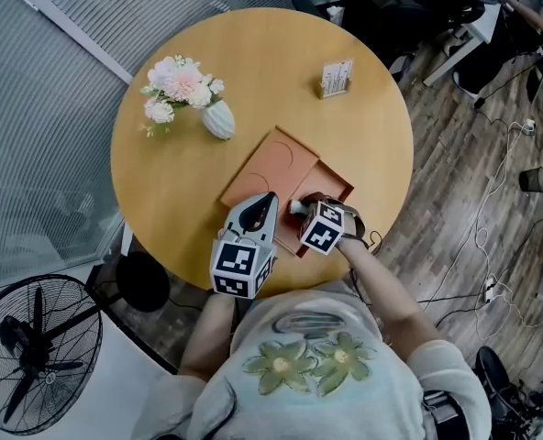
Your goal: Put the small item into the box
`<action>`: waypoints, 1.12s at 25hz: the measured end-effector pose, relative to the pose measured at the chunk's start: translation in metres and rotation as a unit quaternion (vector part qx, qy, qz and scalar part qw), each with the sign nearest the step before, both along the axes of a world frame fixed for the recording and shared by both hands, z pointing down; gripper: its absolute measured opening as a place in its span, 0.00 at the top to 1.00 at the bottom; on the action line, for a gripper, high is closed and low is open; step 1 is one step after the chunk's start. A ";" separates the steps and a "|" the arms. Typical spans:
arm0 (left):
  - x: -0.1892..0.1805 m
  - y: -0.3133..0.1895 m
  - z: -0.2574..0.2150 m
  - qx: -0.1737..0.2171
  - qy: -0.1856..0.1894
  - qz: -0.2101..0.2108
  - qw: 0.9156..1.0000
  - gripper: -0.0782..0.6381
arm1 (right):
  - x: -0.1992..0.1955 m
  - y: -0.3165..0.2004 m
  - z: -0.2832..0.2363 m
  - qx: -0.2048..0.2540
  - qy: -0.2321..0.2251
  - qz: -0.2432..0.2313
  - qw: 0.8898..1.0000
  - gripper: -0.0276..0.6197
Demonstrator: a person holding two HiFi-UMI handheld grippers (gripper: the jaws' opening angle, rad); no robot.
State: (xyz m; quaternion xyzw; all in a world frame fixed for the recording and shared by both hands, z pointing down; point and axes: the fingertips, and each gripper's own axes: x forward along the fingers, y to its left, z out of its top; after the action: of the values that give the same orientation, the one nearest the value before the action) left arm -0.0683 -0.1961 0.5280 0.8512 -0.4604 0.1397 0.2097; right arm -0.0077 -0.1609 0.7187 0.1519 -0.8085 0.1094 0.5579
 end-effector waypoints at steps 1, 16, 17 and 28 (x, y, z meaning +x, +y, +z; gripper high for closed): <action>0.000 0.000 0.000 0.000 0.000 0.000 1.000 0.88 | 0.000 0.000 0.000 -0.001 0.000 0.000 1.000 0.75; -0.002 0.000 0.000 -0.001 -0.001 -0.005 1.000 0.88 | 0.000 0.004 0.000 -0.005 0.005 -0.010 1.000 0.66; -0.002 0.000 0.000 -0.001 -0.001 -0.005 1.000 0.88 | 0.000 0.004 0.000 -0.004 0.006 -0.011 1.000 0.66; -0.003 0.000 -0.001 0.001 -0.001 -0.007 1.000 0.88 | 0.002 -0.003 -0.030 0.022 -0.046 0.024 0.998 0.66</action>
State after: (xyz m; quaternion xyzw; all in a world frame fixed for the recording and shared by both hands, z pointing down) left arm -0.0708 -0.1960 0.5271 0.8480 -0.4666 0.1387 0.2097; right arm -0.0057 -0.1635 0.6890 0.1781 -0.8318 0.1117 0.5138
